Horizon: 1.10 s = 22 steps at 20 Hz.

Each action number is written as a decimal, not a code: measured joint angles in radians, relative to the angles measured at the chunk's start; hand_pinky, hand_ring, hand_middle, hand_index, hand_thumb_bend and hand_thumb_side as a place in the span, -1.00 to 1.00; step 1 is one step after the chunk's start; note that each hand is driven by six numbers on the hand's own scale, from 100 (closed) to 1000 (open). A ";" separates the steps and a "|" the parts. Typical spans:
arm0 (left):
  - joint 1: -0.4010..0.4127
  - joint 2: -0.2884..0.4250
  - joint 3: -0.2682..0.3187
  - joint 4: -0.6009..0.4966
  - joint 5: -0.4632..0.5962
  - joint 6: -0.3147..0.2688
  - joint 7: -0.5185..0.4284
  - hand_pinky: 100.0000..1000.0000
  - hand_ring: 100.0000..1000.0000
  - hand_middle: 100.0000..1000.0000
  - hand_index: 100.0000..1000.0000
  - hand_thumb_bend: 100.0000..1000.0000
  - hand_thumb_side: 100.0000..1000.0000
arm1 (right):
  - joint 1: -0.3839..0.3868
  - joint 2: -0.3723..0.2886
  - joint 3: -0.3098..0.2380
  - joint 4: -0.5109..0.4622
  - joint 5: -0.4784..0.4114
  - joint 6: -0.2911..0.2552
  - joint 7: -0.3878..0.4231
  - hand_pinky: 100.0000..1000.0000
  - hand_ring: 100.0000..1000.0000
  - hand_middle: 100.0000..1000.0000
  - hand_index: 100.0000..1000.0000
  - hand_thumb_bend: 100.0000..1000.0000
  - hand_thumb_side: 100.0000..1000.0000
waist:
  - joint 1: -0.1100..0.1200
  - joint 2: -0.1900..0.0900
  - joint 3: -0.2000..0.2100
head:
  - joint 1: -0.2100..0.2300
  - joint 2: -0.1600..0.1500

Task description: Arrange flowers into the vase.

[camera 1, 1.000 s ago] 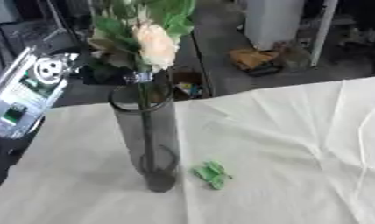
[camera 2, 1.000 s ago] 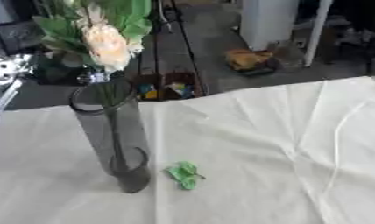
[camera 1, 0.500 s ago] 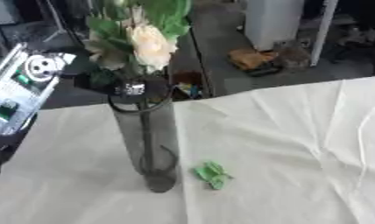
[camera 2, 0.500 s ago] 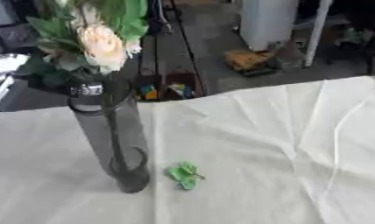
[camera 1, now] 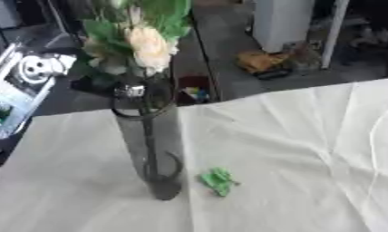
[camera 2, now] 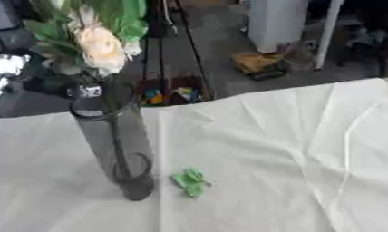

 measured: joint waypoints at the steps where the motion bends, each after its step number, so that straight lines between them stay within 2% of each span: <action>1: 0.000 0.004 0.000 0.000 0.009 -0.001 -0.001 0.97 1.00 1.00 1.00 -0.52 1.00 | 0.000 0.000 0.000 0.000 0.001 0.002 -0.002 0.64 0.42 -0.19 0.80 -1.00 0.76 | 0.002 0.000 0.000 | -0.001 0.000; 2: 0.001 0.007 0.001 0.001 0.021 -0.002 -0.001 0.97 1.00 1.00 1.00 -0.49 1.00 | 0.000 -0.001 0.000 0.000 0.001 0.003 -0.002 0.64 0.42 -0.19 0.80 -1.00 0.76 | 0.003 -0.001 0.000 | -0.002 0.000; 3: 0.003 0.009 0.001 0.002 0.036 -0.003 -0.001 1.00 1.00 1.00 1.00 -0.12 1.00 | 0.000 -0.001 0.000 0.000 0.001 0.004 -0.003 0.64 0.42 -0.19 0.80 -1.00 0.76 | 0.003 -0.002 0.000 | -0.003 0.000; 5: 0.005 0.013 0.002 0.009 0.071 -0.006 0.001 1.00 1.00 1.00 1.00 0.01 1.00 | 0.000 -0.003 0.000 0.000 0.002 0.006 -0.006 0.64 0.42 -0.19 0.80 -1.00 0.76 | 0.003 -0.004 0.000 | -0.004 0.000; 9: 0.008 0.026 0.005 0.017 0.093 -0.006 0.001 1.00 1.00 1.00 1.00 0.00 1.00 | 0.000 -0.008 0.000 0.000 0.002 0.010 -0.010 0.65 0.42 -0.20 0.80 -1.00 0.77 | 0.006 -0.004 -0.001 | -0.004 0.000; 12: 0.013 0.027 0.005 0.019 0.093 -0.010 0.000 1.00 1.00 1.00 1.00 -0.09 1.00 | 0.000 -0.008 0.000 0.000 0.002 0.016 -0.014 0.65 0.43 -0.20 0.80 -1.00 0.77 | 0.006 -0.006 -0.002 | -0.004 0.000; 14: 0.014 0.035 0.005 0.021 0.093 -0.018 0.000 1.00 1.00 1.00 1.00 -0.20 1.00 | 0.000 -0.008 0.000 0.000 0.002 0.019 -0.015 0.65 0.43 -0.20 0.80 -1.00 0.77 | 0.007 -0.007 -0.002 | -0.004 0.000; 15: 0.015 0.038 0.005 0.024 0.093 -0.022 0.000 1.00 1.00 1.00 1.00 -0.32 0.97 | 0.000 -0.008 0.000 0.000 0.002 0.021 -0.016 0.65 0.42 -0.20 0.80 -1.00 0.77 | 0.008 -0.007 -0.002 | -0.004 0.000; 17: 0.017 0.044 0.005 0.027 0.090 -0.029 0.000 1.00 1.00 1.00 1.00 -0.39 0.92 | 0.000 -0.008 0.000 0.000 0.002 0.022 -0.017 0.65 0.42 -0.20 0.80 -1.00 0.77 | 0.009 -0.008 -0.002 | -0.004 0.000; 22: 0.023 0.045 0.005 0.037 0.064 -0.033 0.001 1.00 1.00 1.00 1.00 -0.33 0.92 | 0.000 -0.008 0.000 0.000 0.002 0.023 -0.017 0.65 0.43 -0.20 0.80 -1.00 0.78 | 0.009 -0.009 -0.004 | -0.004 0.000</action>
